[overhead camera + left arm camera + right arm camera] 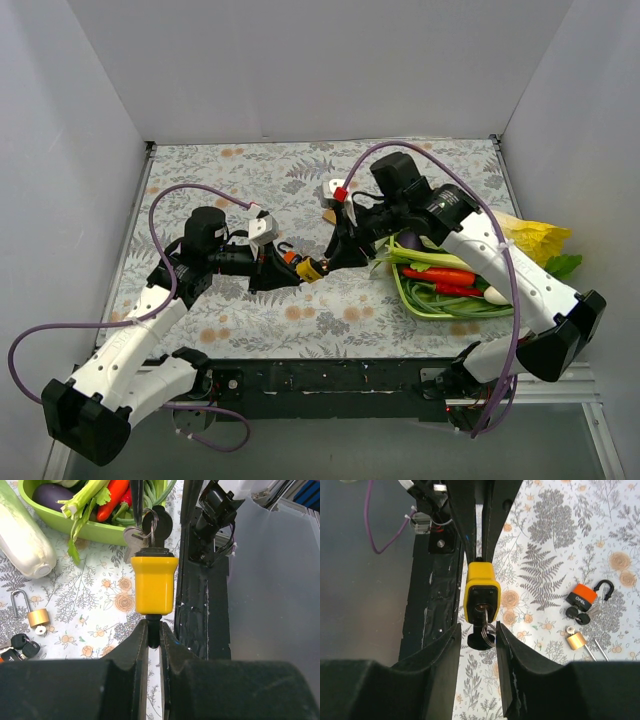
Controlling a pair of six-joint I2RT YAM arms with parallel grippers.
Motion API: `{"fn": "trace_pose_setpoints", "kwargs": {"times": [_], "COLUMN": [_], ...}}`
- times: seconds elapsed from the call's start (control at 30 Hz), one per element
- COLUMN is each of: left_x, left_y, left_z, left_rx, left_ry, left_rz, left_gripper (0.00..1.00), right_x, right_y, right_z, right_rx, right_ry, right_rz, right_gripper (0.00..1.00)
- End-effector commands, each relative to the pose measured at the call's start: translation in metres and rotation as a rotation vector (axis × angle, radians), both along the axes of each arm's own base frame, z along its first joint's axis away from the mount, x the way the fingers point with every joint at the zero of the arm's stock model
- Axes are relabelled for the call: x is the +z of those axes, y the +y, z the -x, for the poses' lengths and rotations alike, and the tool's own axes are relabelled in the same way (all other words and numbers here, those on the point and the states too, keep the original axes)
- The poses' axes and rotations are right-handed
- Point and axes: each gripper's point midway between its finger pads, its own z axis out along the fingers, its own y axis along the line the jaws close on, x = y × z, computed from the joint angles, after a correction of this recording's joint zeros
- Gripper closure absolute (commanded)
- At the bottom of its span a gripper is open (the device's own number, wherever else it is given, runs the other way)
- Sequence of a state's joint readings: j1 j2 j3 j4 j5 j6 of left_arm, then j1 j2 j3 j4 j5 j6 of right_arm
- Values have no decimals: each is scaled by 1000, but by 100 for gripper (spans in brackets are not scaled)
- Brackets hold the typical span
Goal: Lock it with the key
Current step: Lock the lock.
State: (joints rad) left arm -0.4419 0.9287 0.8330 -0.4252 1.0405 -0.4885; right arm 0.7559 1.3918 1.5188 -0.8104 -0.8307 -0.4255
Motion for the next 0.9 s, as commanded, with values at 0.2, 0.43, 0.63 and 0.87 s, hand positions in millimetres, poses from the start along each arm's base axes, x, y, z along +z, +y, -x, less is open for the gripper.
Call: {"fn": "trace_pose_setpoints", "kwargs": {"times": [0.2,0.43,0.63,0.87], "left_x": [23,21,15,14], "left_y": [-2,-1,0,3], "left_z": [0,-6,-4,-5], "left_rx": [-31,12,34,46], "left_ry": [-89,-89,-47,-67], "left_rz": [40,25,34,15], "left_gripper": [100,100,100,100], "right_x": [-17,-22,-29,-31], "right_y": [13,16,16,6], "right_z": [-8,-2,1,-3], "right_rx": [-16,5,15,-21], "right_ry": [-26,-21,-24,-47], "right_rz": [31,42,62,78], "right_gripper": [61,69,98,99]}}
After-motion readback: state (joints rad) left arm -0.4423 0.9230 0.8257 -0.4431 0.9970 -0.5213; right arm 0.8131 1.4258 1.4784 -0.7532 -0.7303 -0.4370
